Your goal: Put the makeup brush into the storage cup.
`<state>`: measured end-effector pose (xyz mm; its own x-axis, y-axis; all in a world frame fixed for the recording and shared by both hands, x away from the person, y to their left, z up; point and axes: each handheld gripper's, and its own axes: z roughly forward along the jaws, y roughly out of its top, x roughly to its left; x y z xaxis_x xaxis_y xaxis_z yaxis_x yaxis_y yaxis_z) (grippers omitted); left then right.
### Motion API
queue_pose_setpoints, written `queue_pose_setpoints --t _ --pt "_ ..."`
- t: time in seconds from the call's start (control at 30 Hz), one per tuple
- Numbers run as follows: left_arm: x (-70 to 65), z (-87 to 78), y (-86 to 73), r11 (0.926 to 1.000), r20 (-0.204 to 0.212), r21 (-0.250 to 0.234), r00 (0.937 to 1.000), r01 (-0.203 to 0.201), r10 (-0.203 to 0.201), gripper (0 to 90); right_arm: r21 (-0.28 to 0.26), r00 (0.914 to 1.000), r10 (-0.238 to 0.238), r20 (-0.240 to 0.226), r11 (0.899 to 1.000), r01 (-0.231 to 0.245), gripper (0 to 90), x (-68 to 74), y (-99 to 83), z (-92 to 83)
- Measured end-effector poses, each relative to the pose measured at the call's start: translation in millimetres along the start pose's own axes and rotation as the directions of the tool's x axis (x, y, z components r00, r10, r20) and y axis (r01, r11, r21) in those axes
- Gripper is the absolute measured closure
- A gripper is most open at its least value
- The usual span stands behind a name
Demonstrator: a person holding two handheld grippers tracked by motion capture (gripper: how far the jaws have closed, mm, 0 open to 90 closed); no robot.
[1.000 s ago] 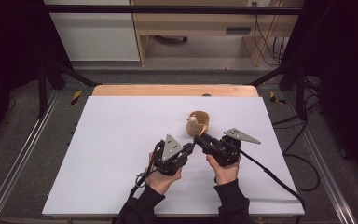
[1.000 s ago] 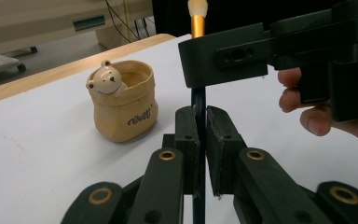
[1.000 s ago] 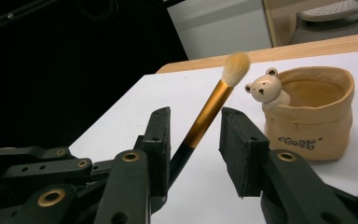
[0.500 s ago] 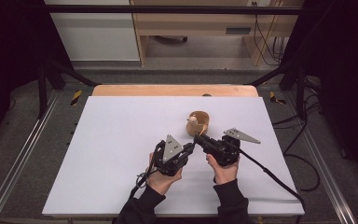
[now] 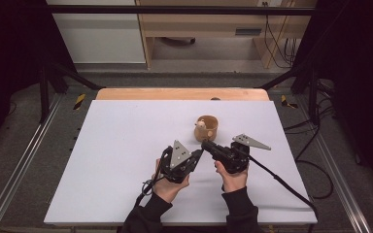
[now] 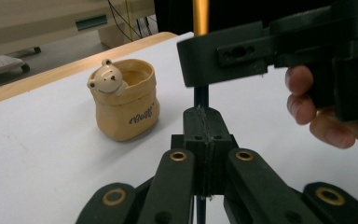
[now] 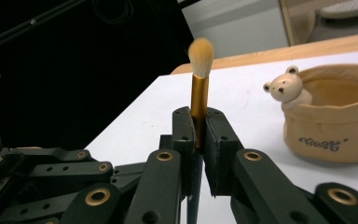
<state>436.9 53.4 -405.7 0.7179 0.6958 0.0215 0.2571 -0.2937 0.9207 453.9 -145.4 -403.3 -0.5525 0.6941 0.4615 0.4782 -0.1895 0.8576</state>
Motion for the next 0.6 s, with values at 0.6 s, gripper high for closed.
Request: queue_pose_setpoints --t 0.6 --pt "31.4 -17.9 2.8 0.9955 0.002 0.095 1.0000 0.008 -0.008 82.6 -0.009 0.9919 -0.119 0.044 0.993 0.120 83.8 -2.3 7.3 -10.5"
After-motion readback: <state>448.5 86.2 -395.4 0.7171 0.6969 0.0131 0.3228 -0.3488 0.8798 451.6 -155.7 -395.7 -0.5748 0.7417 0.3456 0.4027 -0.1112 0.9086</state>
